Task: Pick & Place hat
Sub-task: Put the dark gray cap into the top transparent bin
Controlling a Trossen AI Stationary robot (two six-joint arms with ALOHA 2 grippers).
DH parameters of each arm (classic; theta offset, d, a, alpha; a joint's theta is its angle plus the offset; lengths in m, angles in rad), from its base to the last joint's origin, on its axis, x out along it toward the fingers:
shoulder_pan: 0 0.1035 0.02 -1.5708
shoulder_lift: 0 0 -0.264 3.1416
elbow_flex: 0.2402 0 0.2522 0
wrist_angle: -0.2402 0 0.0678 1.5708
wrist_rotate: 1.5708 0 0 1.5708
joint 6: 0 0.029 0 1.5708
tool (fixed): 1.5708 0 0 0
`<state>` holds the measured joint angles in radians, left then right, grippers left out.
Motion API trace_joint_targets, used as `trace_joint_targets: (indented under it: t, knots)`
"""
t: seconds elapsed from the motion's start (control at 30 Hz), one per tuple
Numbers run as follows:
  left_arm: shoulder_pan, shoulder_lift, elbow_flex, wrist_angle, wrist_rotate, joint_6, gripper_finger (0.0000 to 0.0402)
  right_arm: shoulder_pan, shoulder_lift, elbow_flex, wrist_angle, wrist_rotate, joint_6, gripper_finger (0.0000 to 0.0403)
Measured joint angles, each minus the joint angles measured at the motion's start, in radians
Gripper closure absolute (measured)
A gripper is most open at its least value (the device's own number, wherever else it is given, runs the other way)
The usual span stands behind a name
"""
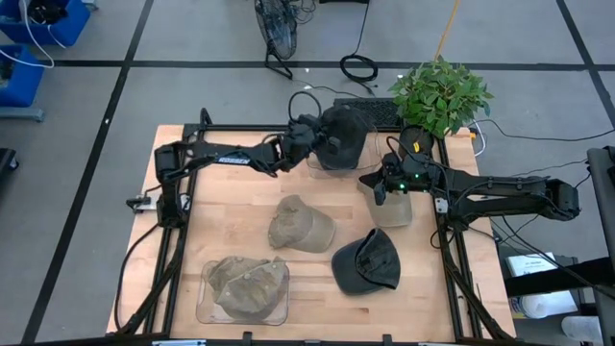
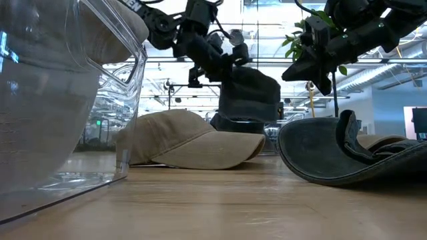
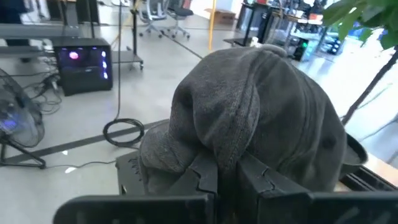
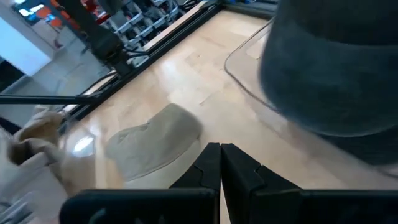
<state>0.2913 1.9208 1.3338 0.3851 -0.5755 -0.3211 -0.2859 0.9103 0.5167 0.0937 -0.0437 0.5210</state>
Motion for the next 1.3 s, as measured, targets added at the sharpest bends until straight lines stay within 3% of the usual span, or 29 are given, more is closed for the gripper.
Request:
trace_joint_targets:
  t: [0.43,0.73,0.97,1.3]
  knots:
    - [-0.019,0.042,-0.001,0.095,-0.152,0.102,0.0373,0.000,0.000,0.000,0.000,-0.044,0.016,0.0403]
    - [-0.079,0.082,-0.013,0.013,-0.152,-0.006,0.0381,0.000,0.000,0.000,0.000,-0.065,0.009,0.0403]
    - [-0.092,0.102,-0.018,0.008,-0.140,0.006,0.0301,0.000,0.000,0.000,0.008,-0.064,-0.010,0.0403]
    - [-0.091,0.091,-0.018,-0.001,-0.104,0.209,0.0158,0.000,0.000,0.000,0.008,-0.064,-0.010,0.0403]
